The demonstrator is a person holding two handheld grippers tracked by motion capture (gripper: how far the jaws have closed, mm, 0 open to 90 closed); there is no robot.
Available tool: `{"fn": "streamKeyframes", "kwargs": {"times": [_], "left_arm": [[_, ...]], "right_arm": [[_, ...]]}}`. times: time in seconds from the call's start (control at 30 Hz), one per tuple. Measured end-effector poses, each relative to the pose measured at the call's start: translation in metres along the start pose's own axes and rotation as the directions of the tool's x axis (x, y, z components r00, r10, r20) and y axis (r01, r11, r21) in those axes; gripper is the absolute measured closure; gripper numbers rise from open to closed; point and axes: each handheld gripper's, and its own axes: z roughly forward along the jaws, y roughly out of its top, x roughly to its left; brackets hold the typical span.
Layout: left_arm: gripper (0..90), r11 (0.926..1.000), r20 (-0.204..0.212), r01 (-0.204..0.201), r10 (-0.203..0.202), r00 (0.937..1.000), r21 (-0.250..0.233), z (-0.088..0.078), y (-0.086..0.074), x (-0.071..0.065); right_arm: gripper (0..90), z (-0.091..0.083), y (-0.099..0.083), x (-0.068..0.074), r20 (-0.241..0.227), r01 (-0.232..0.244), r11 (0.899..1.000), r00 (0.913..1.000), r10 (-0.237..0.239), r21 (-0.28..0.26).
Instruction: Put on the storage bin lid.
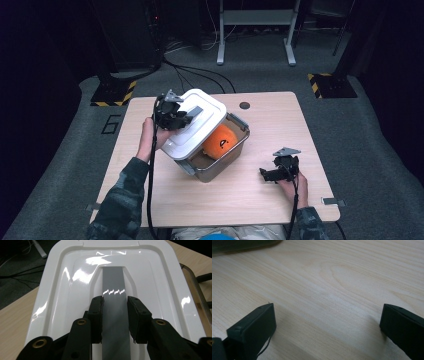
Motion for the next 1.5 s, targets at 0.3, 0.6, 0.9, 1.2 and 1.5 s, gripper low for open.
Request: {"fn": "streamKeyframes", "kwargs": {"times": [0.3,0.6,0.9,1.2,1.5], "left_arm": [[66.4,0.9996,0.057,-0.019,0.017,0.9982,0.021,0.023,0.005,-0.017],[66.4,0.9977,0.100,-0.039,0.033,0.9945,0.055,0.044,0.007,-0.031],[66.4,0.9949,0.112,-0.048,0.038,0.9930,0.088,0.056,0.006,-0.042],[66.4,0.9937,0.117,-0.050,0.038,0.9925,0.101,0.063,0.001,-0.047],[66.2,0.9949,0.116,-0.041,0.030,0.9928,0.093,0.065,-0.002,-0.055]], "right_arm": [[0.0,0.000,0.000,0.000,-0.001,0.001,1.000,1.0000,-0.001,-0.001],[0.0,0.000,0.000,0.000,0.000,0.000,1.000,1.0000,0.000,-0.001],[0.0,0.000,0.000,0.000,0.000,0.000,1.000,1.0000,0.000,-0.001],[0.0,0.000,0.000,0.000,-0.003,0.005,1.000,1.0000,-0.005,0.000],[0.0,0.000,0.000,0.000,-0.002,0.004,1.000,1.0000,-0.004,0.000]]}}
